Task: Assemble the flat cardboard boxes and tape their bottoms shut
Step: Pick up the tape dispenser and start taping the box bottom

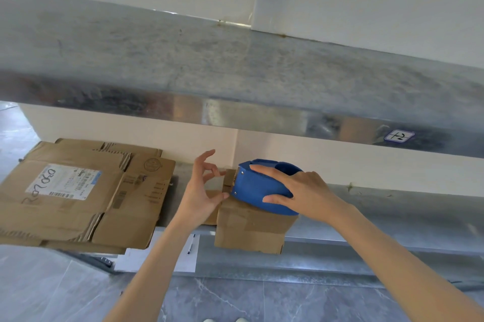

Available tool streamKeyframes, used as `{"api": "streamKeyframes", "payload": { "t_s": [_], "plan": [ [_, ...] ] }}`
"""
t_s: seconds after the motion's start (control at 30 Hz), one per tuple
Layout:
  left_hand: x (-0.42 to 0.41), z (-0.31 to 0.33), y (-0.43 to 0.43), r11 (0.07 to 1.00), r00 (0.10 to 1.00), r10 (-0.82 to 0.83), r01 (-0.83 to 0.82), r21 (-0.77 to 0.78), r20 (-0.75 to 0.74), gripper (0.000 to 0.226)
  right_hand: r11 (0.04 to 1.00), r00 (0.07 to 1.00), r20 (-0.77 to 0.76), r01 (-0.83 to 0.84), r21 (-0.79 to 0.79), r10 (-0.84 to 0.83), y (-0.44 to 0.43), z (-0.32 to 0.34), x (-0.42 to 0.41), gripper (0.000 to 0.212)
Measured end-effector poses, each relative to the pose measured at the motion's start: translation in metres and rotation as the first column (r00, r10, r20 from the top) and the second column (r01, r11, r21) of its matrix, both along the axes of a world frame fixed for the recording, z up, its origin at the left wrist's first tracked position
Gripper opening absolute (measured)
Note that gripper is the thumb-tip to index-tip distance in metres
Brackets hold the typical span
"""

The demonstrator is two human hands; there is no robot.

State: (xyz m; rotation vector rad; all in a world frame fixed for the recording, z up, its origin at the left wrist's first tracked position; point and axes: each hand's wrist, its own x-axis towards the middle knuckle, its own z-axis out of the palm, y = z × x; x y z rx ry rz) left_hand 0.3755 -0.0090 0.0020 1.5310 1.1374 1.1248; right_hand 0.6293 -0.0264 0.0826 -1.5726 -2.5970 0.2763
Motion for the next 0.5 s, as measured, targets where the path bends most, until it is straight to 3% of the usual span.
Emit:
{"api": "streamKeyframes", "payload": {
  "t_s": [0.13,0.33,0.5],
  "plan": [
    [0.005,-0.001,-0.004,0.999,0.998,0.026,-0.025,0.032,-0.050,0.102,1.000,1.000,0.003,0.011,0.002,-0.011,0.001,0.003,0.000,0.070],
    [0.010,0.001,-0.009,0.992,0.983,0.097,-0.084,0.089,-0.158,0.103,0.997,0.999,-0.047,-0.008,-0.075,0.005,0.001,0.017,-0.005,0.052],
    [0.010,-0.001,-0.009,0.993,0.984,0.092,-0.081,0.080,-0.152,0.097,0.980,0.993,-0.117,0.006,-0.197,-0.029,0.001,0.034,0.001,0.046]
  ]
}}
